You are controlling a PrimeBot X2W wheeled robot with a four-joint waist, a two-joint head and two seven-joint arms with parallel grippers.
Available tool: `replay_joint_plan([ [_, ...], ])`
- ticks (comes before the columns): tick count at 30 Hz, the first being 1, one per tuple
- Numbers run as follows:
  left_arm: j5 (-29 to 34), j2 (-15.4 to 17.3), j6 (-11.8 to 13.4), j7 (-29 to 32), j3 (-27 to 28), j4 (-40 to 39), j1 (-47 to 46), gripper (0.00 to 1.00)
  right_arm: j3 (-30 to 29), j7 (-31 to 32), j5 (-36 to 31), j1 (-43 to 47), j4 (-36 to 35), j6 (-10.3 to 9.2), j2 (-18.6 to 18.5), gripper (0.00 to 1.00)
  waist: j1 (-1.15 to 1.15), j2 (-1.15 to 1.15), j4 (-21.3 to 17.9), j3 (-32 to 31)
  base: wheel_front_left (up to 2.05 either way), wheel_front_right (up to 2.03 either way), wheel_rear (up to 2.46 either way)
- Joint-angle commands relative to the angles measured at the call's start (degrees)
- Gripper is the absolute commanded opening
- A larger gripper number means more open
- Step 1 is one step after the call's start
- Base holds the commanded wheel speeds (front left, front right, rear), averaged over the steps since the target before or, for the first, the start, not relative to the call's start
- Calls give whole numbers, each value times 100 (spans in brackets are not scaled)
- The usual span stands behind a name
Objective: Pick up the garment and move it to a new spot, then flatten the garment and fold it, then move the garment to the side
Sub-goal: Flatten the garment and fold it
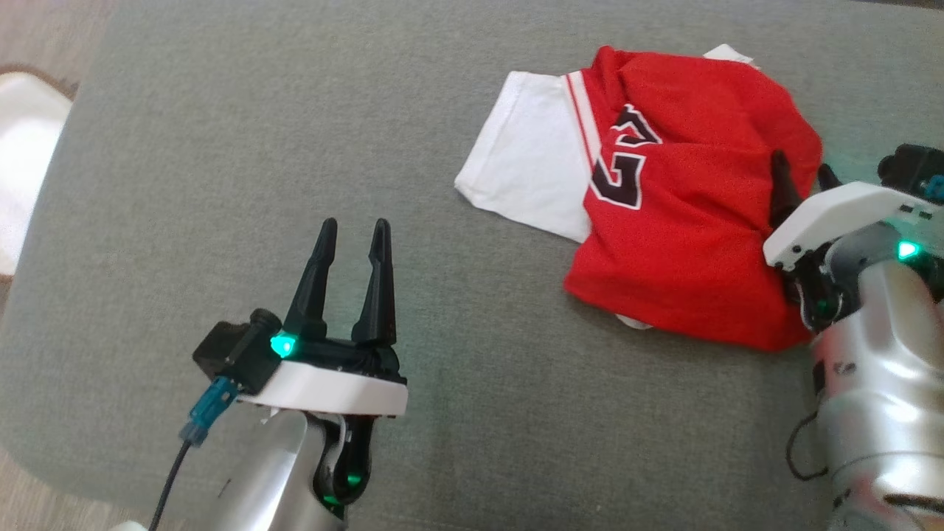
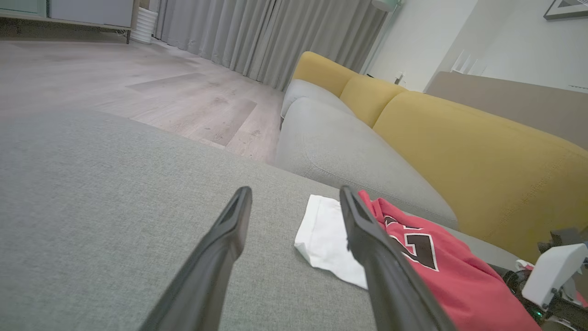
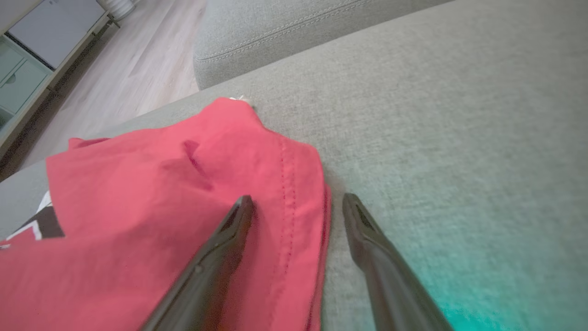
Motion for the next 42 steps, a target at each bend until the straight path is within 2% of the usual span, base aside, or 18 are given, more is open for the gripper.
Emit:
replay_joint_plan([
  [1,-31,28,35,-54,142,-182,-217,100,74,41,-126,-217,-18,-4,27,100,-1,0,133,92,0,0,0],
  [2,-38,28,40,-54,134,-181,-217,100,53,51,-193,-273,94,-4,28,89,-1,0,151,94,0,0,0],
  [3,-44,28,45,-54,127,-181,-216,100,48,29,-236,-327,180,-4,30,10,-1,0,165,94,0,0,0],
  [4,-50,28,51,-54,122,-180,-213,100,81,-37,-287,-373,234,-4,31,0,-1,0,174,86,0,0,0],
  [11,-38,28,97,-54,154,-153,-158,100,215,-551,-582,-593,328,-4,-206,0,-1,0,23,-110,0,0,0],
  [19,17,28,72,-54,161,-117,-83,100,220,-671,-704,-845,414,-4,-1132,0,-1,0,-186,-370,0,0,0],
  [22,25,28,63,-54,147,-97,-67,100,263,-759,-794,-874,519,-4,-1298,0,-1,0,-191,-441,0,0,0],
  [23,30,28,61,-54,149,-88,-58,100,262,-789,-817,-885,592,-4,-1331,17,-1,0,-195,-476,0,0,0],
  [24,42,28,59,-54,158,-83,-51,100,267,-820,-837,-896,667,-4,-1342,100,-1,0,-198,-510,0,0,0],
  [29,97,28,49,-54,277,-69,17,100,351,-1291,-766,-926,847,-4,-1113,100,-1,0,-264,-678,0,0,0],
  [34,182,28,43,-54,455,-80,130,100,816,-1870,-539,-785,716,-4,-688,100,-1,0,-482,-874,0,0,0],
  [38,237,28,26,-54,597,-95,253,100,1311,-2113,-143,-396,260,-4,-364,100,-1,0,-738,-1067,0,0,0],
  [42,265,28,2,-54,696,-110,385,100,1799,-2205,330,307,-528,-4,-159,100,-1,0,-1025,-1234,0,0,0],
])
